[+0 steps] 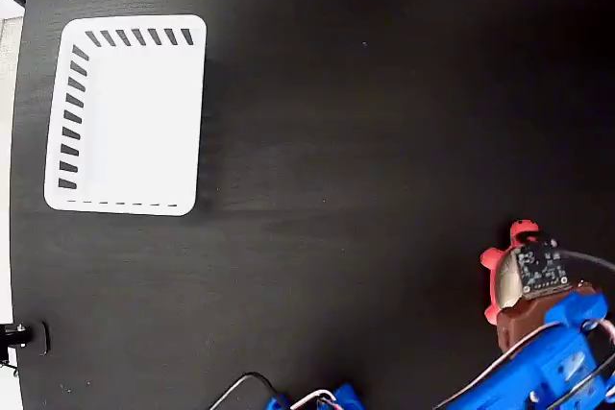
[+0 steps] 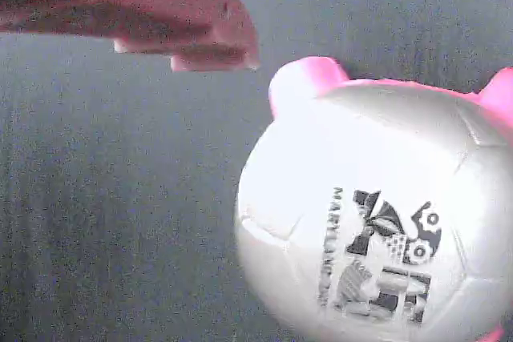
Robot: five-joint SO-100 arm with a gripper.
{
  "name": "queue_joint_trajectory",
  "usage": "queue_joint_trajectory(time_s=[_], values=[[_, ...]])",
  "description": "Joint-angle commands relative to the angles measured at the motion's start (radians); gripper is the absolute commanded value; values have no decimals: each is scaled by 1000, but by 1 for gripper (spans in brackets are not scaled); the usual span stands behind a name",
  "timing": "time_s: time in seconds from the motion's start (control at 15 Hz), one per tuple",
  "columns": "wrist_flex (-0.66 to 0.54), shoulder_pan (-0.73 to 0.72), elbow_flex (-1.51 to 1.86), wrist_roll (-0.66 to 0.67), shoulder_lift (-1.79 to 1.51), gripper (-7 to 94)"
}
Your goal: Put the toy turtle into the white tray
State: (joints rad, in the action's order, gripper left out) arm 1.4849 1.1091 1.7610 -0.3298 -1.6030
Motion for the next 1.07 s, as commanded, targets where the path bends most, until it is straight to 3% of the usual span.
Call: queue_joint_trajectory(time_s=[0.0,0.33,1.0], values=[[20,-26,-41,-37,11,68],[-43,-64,-37,-104,95,68],[-179,-58,75,-110,121,68]])
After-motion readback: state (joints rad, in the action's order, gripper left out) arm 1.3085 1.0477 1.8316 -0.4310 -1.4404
